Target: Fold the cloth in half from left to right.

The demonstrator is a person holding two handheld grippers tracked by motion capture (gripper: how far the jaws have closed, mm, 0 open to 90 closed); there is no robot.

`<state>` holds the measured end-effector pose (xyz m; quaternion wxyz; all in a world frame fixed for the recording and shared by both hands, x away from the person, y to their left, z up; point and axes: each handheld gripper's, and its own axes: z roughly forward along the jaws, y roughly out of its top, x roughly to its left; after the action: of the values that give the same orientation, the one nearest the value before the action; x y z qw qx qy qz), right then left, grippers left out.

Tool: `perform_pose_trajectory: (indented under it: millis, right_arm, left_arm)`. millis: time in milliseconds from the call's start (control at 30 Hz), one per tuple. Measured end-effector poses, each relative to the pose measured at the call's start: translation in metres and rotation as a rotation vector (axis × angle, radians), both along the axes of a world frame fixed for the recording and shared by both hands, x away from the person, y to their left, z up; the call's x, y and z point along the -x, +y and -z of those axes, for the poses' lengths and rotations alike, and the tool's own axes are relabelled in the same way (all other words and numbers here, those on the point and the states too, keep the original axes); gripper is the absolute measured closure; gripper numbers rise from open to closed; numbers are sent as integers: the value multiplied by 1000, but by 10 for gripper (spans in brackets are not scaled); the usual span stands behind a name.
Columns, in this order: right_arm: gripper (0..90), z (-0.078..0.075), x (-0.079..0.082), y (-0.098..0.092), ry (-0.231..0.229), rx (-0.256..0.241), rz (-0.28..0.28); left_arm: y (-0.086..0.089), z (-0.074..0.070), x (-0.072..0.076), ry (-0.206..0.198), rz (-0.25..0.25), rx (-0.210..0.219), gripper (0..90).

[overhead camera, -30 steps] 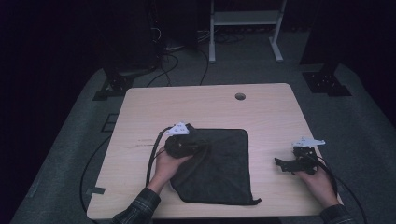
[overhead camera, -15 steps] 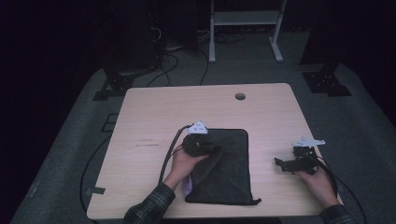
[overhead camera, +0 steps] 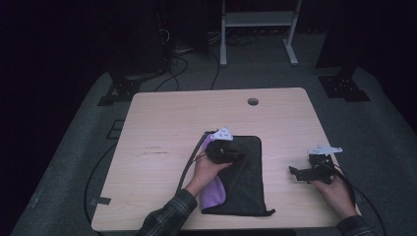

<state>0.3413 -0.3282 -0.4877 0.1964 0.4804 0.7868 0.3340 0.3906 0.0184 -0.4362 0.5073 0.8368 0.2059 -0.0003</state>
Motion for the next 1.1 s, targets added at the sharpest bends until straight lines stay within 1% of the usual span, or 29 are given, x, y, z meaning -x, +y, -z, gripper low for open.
perform_pose_trajectory:
  millis: [133,233,400,500,567,633,767,800,900,967,1100]
  right_arm:
    - [17,0,0,0,-1,0,0]
    - [17,0,0,0,-1,0,0]
    - [17,0,0,0,0,0,0]
    - [17,0,0,0,-1,0,-1]
    - [17,0,0,0,0,0,-2]
    - [17,0,0,0,-1,0,-4]
    - [17,0,0,0,-1,-1,-5]
    - [17,0,0,0,-1,0,-6]
    - [17,0,0,0,-1,0,-12]
    - [17,0,0,0,-2,1,-11]
    - [18,0,0,0,-2,1,-9]
  left_arm:
    - [-13,2,-2,10,19,-3,853]
    - [-23,7,-4,23,31,-10,853]
    - [-37,20,-8,52,46,-48,852]
    - [-43,26,-10,79,48,-68,845]
    - [-45,30,-11,83,49,-75,824]
    - [-46,30,-11,80,44,-72,775]
    - [-39,23,-11,72,38,-56,592]
    - [-36,20,-11,66,43,-55,577]
    - [-25,13,-10,57,34,-73,480]
    - [-14,8,-8,49,22,-84,429]
    - [10,1,-4,31,-9,-83,361]
